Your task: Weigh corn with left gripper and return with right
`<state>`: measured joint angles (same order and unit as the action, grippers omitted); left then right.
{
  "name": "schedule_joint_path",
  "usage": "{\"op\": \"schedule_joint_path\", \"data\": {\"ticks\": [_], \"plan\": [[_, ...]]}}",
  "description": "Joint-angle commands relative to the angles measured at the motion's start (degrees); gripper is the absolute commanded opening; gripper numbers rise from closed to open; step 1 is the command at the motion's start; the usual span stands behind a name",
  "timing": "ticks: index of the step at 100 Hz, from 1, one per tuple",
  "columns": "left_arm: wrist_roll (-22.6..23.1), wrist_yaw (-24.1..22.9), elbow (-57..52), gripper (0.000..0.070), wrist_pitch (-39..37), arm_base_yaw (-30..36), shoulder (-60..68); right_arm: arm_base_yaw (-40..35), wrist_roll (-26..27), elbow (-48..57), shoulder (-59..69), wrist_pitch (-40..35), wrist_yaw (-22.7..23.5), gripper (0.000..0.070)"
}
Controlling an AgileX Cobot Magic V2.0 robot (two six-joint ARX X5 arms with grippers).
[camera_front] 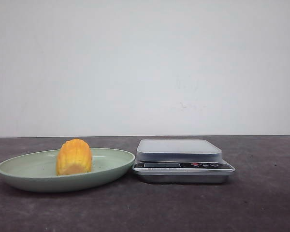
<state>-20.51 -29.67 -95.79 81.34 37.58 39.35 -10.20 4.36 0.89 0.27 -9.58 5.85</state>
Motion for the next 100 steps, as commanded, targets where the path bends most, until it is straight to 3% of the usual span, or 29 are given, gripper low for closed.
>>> {"op": "schedule_joint_path", "data": {"ticks": [1, 42, 79, 88, 100], "plan": [[-0.1, 0.1, -1.2, 0.0, 1.4, 0.3, 0.3, -0.2, -0.2, -0.2, -0.1, 0.6, 0.2, 0.0003], [-0.1, 0.0, -1.2, 0.0, 1.3, -0.4, 0.3, -0.2, -0.2, -0.2, -0.1, 0.6, 0.2, 0.0003], [-1.2, 0.5, 0.0, 0.0, -1.7, -10.1, -4.0, -0.2, -0.2, -0.2, -0.1, 0.6, 0.2, 0.0003], [-0.6, 4.0, 4.1, 0.0, -7.8, -13.0, -6.2, -0.2, -0.2, -0.1, -0.1, 0.6, 0.2, 0.0003], [1.4, 14.2, 14.4, 0.0, -20.5, -17.8, -10.2, -0.2, -0.2, -0.2, -0.1, 0.6, 0.2, 0.0003]]}}
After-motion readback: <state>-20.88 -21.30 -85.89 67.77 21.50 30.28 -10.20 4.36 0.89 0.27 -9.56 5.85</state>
